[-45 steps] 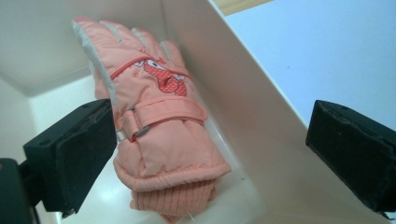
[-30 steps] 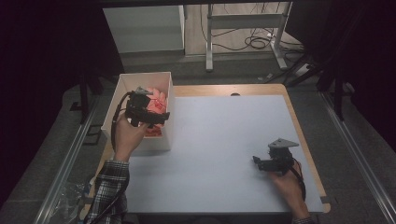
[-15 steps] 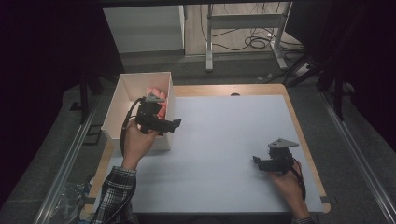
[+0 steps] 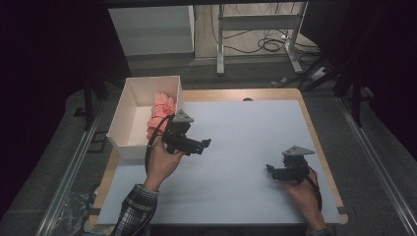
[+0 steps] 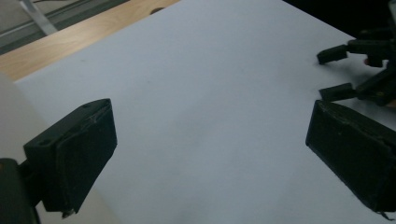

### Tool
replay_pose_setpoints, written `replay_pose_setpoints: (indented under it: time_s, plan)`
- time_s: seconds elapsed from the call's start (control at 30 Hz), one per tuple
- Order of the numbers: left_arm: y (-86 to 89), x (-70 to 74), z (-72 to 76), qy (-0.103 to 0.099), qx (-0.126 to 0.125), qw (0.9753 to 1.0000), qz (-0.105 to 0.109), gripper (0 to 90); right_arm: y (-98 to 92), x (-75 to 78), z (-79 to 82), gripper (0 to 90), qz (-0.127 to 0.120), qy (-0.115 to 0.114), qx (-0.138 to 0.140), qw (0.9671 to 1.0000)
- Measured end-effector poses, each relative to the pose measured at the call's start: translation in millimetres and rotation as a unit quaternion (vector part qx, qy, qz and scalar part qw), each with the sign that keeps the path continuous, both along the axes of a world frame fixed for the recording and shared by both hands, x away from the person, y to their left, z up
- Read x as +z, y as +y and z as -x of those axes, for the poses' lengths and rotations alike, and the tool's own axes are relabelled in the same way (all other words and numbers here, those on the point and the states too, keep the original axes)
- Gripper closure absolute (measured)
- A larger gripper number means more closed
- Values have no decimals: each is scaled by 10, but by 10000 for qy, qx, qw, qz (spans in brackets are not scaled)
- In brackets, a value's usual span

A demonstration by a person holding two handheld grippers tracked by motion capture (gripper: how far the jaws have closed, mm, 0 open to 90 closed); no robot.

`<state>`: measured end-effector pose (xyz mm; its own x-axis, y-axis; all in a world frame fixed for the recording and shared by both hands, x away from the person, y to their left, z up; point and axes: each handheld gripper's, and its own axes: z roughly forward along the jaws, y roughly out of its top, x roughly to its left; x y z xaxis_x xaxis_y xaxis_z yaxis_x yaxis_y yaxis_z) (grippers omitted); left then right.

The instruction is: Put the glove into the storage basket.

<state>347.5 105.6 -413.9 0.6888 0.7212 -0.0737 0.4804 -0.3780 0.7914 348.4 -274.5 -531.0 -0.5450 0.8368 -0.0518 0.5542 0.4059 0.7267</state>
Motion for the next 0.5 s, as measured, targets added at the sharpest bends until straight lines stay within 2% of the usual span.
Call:
replay_pose_setpoints:
  time_s: [0.27,0.5]
  plan:
    - [-254,-235,140,-16,-362,9993,7,22,0,0,0,167,1,-2,4,10000]
    - [-339,-559,186,162,-519,9985,66,22,0,-2,-1,167,1,-12,4,10000]
